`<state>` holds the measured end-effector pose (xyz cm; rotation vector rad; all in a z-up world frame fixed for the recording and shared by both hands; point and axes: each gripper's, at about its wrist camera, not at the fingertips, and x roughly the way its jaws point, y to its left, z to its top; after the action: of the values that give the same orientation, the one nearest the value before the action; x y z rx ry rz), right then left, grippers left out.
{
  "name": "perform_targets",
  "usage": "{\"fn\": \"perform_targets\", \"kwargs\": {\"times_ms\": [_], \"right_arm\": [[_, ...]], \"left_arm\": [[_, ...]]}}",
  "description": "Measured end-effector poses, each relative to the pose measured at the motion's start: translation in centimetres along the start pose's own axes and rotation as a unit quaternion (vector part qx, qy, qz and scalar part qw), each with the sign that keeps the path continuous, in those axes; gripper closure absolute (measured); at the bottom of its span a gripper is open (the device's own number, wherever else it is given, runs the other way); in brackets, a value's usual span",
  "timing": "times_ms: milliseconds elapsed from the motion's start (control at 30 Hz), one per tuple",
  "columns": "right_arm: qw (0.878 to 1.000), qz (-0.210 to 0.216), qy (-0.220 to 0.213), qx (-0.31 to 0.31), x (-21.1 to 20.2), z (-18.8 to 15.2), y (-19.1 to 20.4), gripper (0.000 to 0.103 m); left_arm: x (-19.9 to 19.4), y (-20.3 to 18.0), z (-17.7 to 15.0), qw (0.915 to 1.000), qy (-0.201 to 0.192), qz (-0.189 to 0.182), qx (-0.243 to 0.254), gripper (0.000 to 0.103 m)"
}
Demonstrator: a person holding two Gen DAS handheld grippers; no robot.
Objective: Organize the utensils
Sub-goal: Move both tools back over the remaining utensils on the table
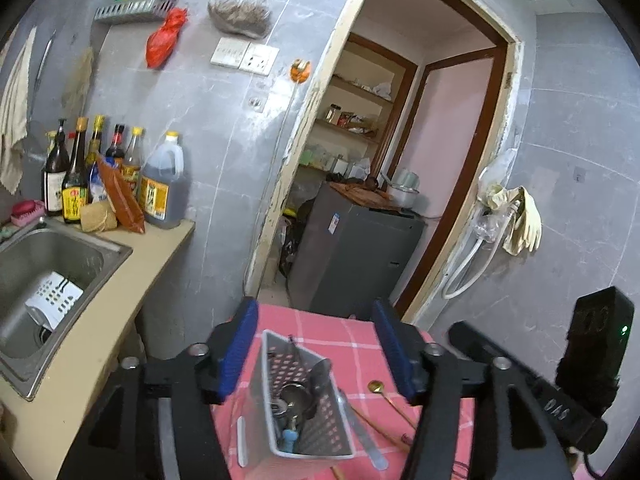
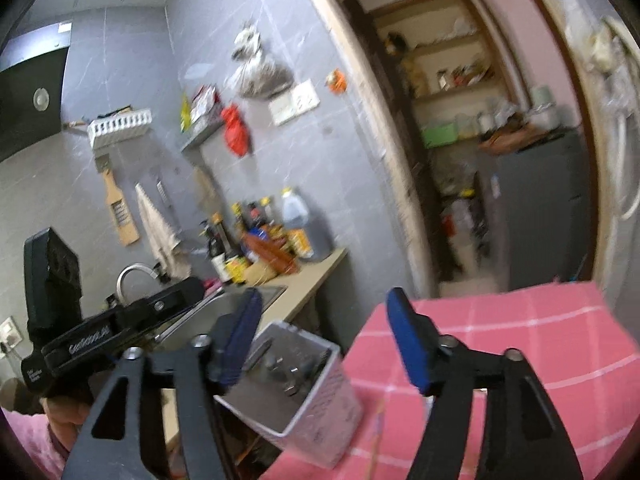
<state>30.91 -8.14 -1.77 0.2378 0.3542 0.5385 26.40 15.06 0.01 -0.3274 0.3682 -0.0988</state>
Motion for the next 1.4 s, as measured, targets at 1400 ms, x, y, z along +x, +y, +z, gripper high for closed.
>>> {"fn": "perform_targets", "kwargs": {"times_ms": [1400], "right_arm": [[0.988, -0.084, 0.131, -0.012, -4.0, -4.8, -19.7, 0.001]], "left_arm": [[5.7, -11.6, -16.5, 0.9836, 0.105, 0.146, 0.004, 0.001]]}}
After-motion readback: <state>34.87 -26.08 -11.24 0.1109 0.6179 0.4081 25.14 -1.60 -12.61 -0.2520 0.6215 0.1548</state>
